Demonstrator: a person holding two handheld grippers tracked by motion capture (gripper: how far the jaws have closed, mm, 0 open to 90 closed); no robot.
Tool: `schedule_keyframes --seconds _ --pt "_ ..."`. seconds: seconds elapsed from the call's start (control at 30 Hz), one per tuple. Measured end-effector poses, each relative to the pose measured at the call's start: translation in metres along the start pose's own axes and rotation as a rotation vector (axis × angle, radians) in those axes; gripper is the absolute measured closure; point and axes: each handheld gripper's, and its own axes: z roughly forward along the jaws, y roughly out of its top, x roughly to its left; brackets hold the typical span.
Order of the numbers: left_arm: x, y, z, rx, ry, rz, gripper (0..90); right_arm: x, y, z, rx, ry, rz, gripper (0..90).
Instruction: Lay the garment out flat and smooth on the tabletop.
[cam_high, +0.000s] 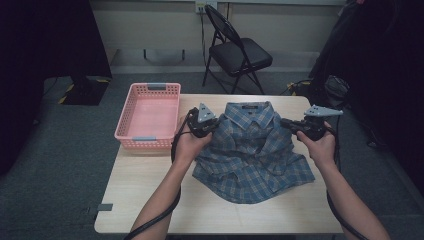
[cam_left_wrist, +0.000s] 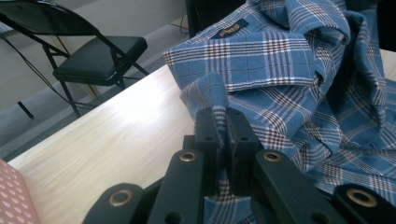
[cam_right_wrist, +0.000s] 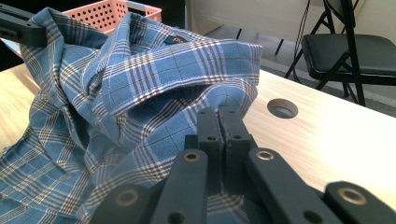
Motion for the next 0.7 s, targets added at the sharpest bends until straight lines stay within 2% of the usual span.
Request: schedule_keyframes --seconds 0.7 --pt "0.010 0.013 0.006 -0.007 0.014 0.004 85.4 -0.006 0.016 0.007 -0.011 -0.005 -0.008 88.4"
